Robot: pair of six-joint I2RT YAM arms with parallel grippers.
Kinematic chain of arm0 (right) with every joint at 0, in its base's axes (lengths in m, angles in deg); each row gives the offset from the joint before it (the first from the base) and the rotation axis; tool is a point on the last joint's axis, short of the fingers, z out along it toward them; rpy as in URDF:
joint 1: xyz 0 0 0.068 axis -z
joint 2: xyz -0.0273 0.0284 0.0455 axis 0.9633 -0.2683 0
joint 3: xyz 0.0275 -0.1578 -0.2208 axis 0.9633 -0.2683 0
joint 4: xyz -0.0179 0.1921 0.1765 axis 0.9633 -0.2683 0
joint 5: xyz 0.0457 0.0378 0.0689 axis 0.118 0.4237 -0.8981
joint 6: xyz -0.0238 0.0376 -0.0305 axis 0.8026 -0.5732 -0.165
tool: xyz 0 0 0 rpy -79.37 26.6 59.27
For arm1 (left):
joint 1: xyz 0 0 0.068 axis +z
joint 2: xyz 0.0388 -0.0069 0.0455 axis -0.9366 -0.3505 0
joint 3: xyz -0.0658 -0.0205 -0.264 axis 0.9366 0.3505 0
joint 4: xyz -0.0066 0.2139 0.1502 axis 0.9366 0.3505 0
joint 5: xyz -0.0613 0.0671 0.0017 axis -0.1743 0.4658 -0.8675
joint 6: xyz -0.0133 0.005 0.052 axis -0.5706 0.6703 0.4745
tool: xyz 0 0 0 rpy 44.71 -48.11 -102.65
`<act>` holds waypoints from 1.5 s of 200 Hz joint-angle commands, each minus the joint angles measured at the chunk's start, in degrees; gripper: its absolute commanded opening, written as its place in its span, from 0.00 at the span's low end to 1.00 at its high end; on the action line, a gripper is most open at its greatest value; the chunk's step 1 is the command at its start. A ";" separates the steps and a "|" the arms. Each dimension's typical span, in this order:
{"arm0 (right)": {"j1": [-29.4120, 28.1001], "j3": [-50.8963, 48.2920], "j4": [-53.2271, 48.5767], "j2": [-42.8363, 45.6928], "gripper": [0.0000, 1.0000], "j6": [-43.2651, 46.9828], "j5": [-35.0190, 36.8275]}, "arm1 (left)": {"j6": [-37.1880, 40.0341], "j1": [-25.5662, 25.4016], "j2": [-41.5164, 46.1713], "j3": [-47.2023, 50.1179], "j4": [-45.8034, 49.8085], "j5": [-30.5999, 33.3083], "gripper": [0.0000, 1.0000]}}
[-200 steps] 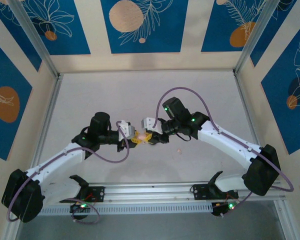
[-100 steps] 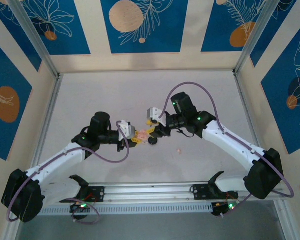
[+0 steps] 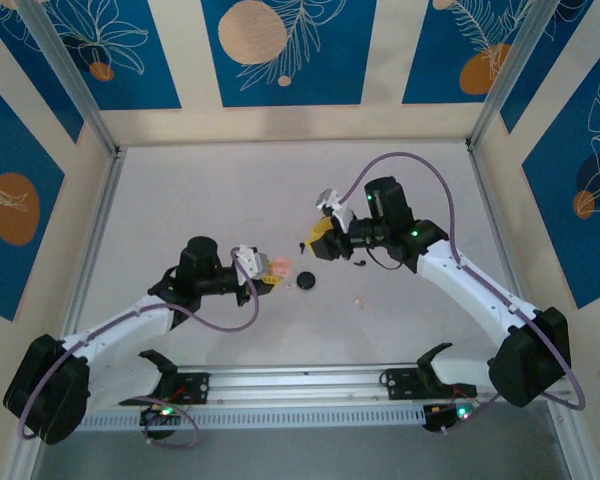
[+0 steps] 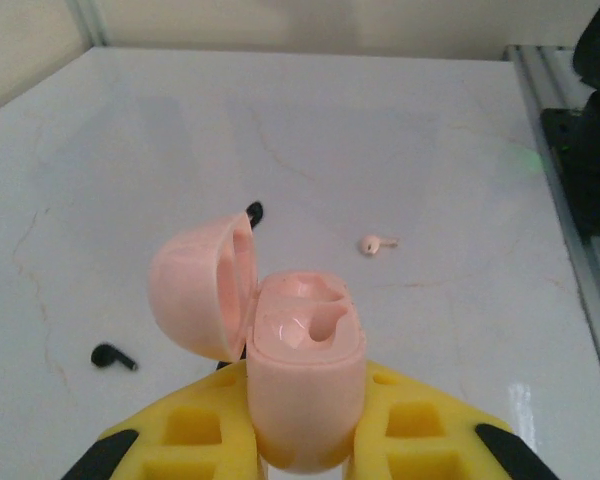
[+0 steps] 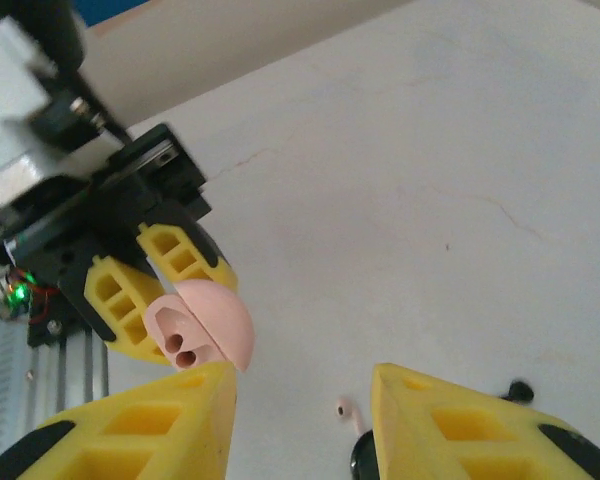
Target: Insert the wireless bluetooth earbuds into the charging case
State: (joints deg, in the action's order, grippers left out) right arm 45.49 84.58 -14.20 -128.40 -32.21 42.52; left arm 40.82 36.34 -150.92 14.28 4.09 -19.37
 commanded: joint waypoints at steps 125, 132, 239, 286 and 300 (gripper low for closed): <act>1.79 6.92 -43.56 -22.63 0.40 -32.18 26.14 | -2.41 -0.47 -3.02 3.74 -6.91 3.17 0.15; 1.79 6.34 -43.50 -23.20 0.40 -32.46 25.83 | -2.55 -0.52 -3.08 3.76 -7.07 3.05 0.15; 1.60 4.91 -41.41 -30.97 0.37 -31.87 28.18 | -2.85 -0.52 -3.37 2.55 -6.99 2.22 0.15; 1.79 4.70 -40.06 -32.20 0.35 -31.34 26.82 | -2.73 -0.51 -3.46 2.10 -6.03 2.27 0.15; 1.79 4.52 -40.06 -32.56 0.35 -31.33 26.84 | -2.76 -0.52 -3.46 2.05 -5.93 2.28 0.15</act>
State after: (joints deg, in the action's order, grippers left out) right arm 47.08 89.74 -54.02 -159.48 -64.03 70.17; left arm 38.85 36.34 -154.90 17.76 -1.60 -16.53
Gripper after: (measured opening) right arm 0.354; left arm 0.167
